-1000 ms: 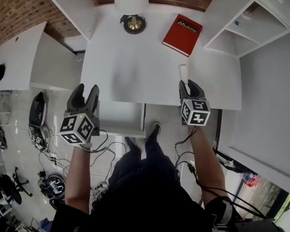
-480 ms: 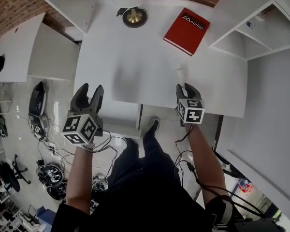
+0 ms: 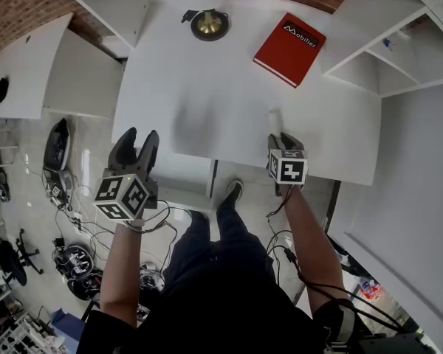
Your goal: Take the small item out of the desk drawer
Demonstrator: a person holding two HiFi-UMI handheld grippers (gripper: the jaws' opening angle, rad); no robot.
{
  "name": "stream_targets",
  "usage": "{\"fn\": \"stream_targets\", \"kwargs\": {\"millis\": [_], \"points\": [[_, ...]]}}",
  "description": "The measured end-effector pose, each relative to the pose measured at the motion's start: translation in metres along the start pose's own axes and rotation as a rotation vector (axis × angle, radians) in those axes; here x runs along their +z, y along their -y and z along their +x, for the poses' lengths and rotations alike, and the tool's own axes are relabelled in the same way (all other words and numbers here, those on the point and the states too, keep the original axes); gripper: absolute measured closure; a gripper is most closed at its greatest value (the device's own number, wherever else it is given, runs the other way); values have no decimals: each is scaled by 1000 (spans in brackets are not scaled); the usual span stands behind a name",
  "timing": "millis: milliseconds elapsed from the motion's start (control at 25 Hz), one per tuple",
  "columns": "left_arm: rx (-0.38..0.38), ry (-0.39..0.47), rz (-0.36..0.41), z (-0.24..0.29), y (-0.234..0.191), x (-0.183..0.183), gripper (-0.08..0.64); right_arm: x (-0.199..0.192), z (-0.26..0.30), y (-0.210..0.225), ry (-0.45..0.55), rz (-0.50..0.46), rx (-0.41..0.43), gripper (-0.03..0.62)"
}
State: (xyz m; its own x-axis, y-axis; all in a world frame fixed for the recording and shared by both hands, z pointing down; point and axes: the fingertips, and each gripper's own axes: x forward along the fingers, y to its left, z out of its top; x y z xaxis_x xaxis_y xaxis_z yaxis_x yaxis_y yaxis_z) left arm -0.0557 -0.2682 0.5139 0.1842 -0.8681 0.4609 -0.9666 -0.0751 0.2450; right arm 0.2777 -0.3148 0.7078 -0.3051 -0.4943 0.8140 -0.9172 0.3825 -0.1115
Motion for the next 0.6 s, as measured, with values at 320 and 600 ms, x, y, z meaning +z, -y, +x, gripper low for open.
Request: {"fn": "stream_targets", "kwargs": {"millis": [320,600], "points": [[-8,-17,6,-1,0,-7,330,4,-2,2,22,-1,-21,396],[-35,0,43,-3,1,9,331,42,-39,11,194,41,-74,416]]}}
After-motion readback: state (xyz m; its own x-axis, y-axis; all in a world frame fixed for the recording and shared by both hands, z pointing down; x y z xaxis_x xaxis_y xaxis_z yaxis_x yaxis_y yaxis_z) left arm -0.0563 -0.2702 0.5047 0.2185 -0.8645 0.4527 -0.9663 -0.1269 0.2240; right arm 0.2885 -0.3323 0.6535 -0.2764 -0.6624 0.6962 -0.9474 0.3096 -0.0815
